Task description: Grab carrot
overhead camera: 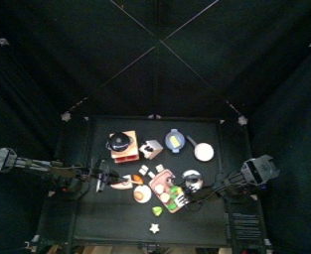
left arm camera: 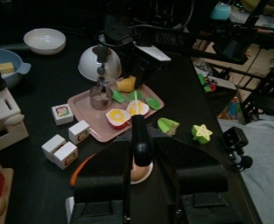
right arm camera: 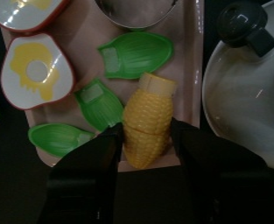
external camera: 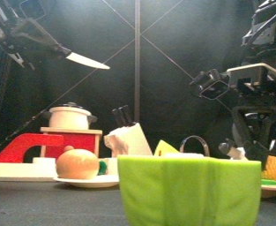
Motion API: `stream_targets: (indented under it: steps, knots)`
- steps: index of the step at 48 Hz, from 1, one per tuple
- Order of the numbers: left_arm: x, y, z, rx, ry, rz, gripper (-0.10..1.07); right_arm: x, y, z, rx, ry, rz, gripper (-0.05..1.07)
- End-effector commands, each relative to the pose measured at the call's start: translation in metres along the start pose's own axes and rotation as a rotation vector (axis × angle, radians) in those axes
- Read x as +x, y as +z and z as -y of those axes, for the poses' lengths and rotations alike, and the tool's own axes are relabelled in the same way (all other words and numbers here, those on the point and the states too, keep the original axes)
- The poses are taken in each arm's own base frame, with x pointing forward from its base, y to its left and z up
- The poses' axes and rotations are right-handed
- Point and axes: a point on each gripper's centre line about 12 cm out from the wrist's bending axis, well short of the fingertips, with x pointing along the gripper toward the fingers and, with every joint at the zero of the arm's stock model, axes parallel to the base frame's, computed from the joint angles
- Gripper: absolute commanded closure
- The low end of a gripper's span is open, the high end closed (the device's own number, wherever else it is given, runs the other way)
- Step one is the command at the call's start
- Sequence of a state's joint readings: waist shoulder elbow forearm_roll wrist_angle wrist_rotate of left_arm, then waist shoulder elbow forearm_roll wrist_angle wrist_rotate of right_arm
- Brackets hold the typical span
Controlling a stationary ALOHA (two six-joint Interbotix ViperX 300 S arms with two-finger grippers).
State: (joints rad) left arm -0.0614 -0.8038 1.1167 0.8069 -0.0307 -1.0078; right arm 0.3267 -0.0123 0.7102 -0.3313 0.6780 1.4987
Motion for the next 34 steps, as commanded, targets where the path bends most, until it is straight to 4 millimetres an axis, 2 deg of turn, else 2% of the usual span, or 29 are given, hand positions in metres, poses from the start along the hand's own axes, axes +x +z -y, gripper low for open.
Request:
stream_targets:
  steps: [1,10,34]
  knots:
    - [0.0,0.004,0.001,-0.002,-0.003,0.011,0.42,-0.017,0.008,-0.011,0.006,0.059,0.025,0.32]
    - [0.0,0.004,0.001,-0.002,-0.003,0.011,0.42,-0.03,0.011,-0.012,0.005,0.074,0.04,0.32]
    - [0.001,0.003,0.001,-0.001,-0.007,0.009,0.42,-0.031,0.011,-0.014,0.004,0.079,0.043,0.32]
